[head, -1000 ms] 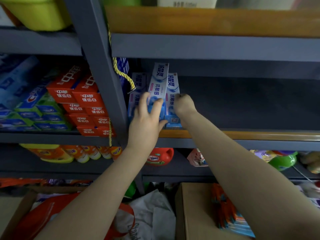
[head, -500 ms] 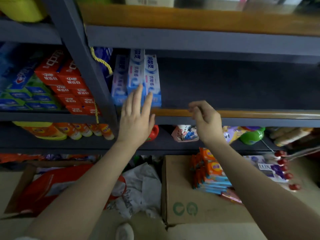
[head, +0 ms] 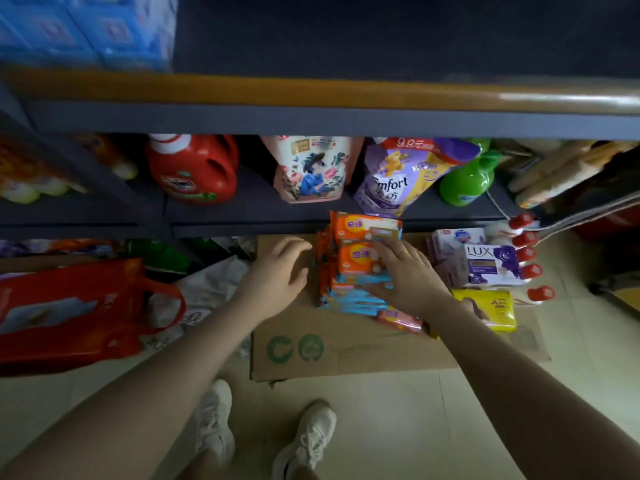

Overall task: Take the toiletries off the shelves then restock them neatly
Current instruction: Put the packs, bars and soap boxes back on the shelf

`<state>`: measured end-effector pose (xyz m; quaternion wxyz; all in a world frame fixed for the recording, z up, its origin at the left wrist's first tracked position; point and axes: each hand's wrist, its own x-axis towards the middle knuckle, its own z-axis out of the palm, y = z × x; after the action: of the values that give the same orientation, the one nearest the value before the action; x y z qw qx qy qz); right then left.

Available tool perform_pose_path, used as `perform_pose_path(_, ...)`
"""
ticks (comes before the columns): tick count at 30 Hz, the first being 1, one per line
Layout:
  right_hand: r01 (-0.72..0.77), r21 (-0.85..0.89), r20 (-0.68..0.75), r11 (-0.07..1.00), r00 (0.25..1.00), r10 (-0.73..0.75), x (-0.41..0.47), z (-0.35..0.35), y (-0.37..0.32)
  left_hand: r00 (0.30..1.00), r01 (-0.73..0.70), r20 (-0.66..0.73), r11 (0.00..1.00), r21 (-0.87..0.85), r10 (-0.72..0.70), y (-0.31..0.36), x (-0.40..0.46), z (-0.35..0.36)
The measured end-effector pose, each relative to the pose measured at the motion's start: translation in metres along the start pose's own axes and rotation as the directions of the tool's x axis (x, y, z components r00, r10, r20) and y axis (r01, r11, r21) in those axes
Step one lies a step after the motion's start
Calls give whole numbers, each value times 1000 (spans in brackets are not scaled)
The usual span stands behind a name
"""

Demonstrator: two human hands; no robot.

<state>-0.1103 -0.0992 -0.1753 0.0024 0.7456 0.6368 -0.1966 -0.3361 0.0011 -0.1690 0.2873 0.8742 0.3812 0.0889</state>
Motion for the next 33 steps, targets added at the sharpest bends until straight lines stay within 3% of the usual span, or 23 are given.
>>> perform_pose_path(5,-49,56,60,997,997,45,4,-4,22,974,128,207,982,-142,-97,21,27,23)
perform_pose_path(8,-52,157,-55,986,997,61,-4,-7,23,962,204,236,941,-270,-141,22,36,34)
perform_pose_path(12,-101,394,-245,913,946,211,-19,-9,25,921,370,79,790,-489,-382,15,64,45)
perform_pose_path(13,-110,427,-276,898,930,245,-19,-10,26,897,418,105,745,-520,-430,13,74,49)
perform_pose_path(15,-107,443,-318,890,910,268,-14,-11,30,896,439,202,713,-547,-396,10,94,58)
perform_pose_path(20,-29,420,-409,907,886,218,-1,-9,38,946,292,275,816,-499,-170,-2,118,70)
perform_pose_path(23,37,396,-488,918,855,176,3,-14,37,950,274,286,763,-585,-122,-3,123,71)
perform_pose_path(28,133,301,-649,944,755,100,1,-23,25,997,74,46,787,-612,-58,-3,121,65)
perform_pose_path(33,160,249,-763,955,640,92,0,-40,8,957,-290,-172,774,-562,234,1,101,32)
